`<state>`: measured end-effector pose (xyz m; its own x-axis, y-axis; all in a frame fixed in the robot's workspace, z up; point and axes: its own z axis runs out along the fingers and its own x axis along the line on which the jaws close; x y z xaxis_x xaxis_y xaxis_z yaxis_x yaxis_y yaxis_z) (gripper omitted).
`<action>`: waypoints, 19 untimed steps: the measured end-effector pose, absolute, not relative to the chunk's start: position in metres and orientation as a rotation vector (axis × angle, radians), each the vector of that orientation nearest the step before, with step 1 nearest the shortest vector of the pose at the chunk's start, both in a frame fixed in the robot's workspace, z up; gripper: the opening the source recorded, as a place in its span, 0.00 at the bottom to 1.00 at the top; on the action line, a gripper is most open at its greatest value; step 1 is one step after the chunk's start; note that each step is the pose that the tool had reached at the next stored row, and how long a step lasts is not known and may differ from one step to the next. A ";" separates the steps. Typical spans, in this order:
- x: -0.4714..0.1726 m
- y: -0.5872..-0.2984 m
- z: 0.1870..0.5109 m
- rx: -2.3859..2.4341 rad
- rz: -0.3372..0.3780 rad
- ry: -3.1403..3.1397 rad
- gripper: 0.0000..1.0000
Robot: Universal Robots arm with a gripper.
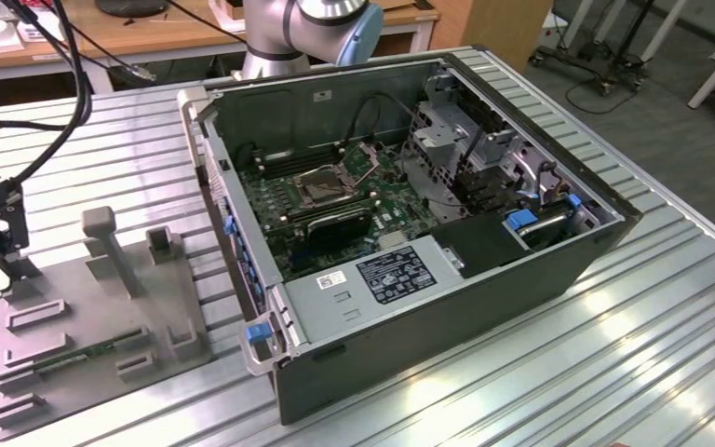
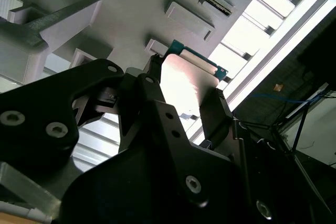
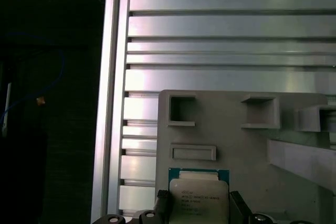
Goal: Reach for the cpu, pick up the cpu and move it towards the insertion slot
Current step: 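Pick up the cpu and move it towards the insertion slot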
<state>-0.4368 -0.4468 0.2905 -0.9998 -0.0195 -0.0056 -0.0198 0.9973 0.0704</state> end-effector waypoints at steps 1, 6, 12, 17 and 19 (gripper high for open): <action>-0.437 -0.447 0.291 -0.031 0.111 3.134 0.54; -0.437 -0.447 0.293 -0.031 0.110 3.135 0.54; -0.437 -0.447 0.293 -0.031 0.111 3.134 0.54; -0.437 -0.447 0.294 -0.031 0.110 3.135 0.54; -0.437 -0.447 0.296 -0.031 0.111 3.135 0.54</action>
